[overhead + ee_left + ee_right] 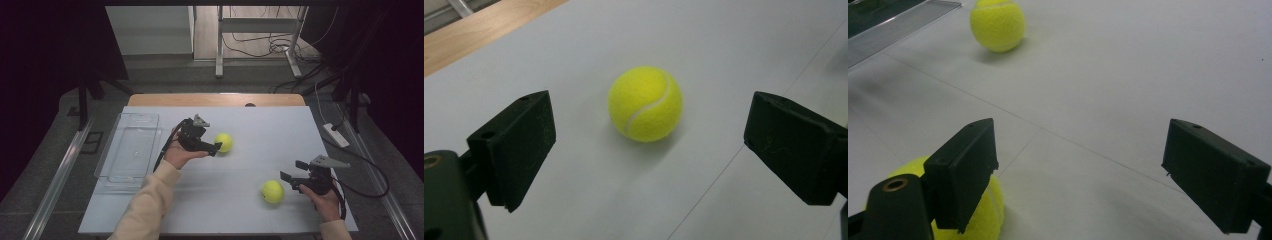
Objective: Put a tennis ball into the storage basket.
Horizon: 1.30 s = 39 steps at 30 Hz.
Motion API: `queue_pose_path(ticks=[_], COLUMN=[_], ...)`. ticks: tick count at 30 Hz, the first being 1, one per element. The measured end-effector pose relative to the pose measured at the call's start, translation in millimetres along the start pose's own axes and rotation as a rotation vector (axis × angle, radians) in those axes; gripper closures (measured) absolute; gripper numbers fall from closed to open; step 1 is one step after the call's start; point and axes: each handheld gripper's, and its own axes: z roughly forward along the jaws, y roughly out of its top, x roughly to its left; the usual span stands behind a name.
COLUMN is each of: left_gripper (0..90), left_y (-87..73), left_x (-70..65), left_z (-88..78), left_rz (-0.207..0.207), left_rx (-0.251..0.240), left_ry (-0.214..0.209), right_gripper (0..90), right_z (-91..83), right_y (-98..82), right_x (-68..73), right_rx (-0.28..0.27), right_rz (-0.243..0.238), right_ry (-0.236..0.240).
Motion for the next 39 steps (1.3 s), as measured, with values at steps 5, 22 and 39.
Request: queue_pose_path(ticks=[5, 22, 39], left_gripper=[7.5, 7.5, 7.0], left_y=[3.6, 15.2, 25.8], left_x=[1.4, 5.1, 7.0], left_z=[3.6, 18.2, 39.1], left_rz=[0.003, 0.025, 0.040], left_rx=[0.008, 0.043, 0.095], left_ry=[0.004, 0.000, -0.023], right_gripper=[14.4, 14.4, 14.4], right_z=[0.2, 0.6, 0.6], right_y=[-0.2, -0.8, -1.5], right_x=[0.6, -0.5, -1.1], right_rx=[0.004, 0.006, 0.012], right_rz=[-0.007, -0.004, -0.003], right_ry=[-0.005, -0.011, -0.012])
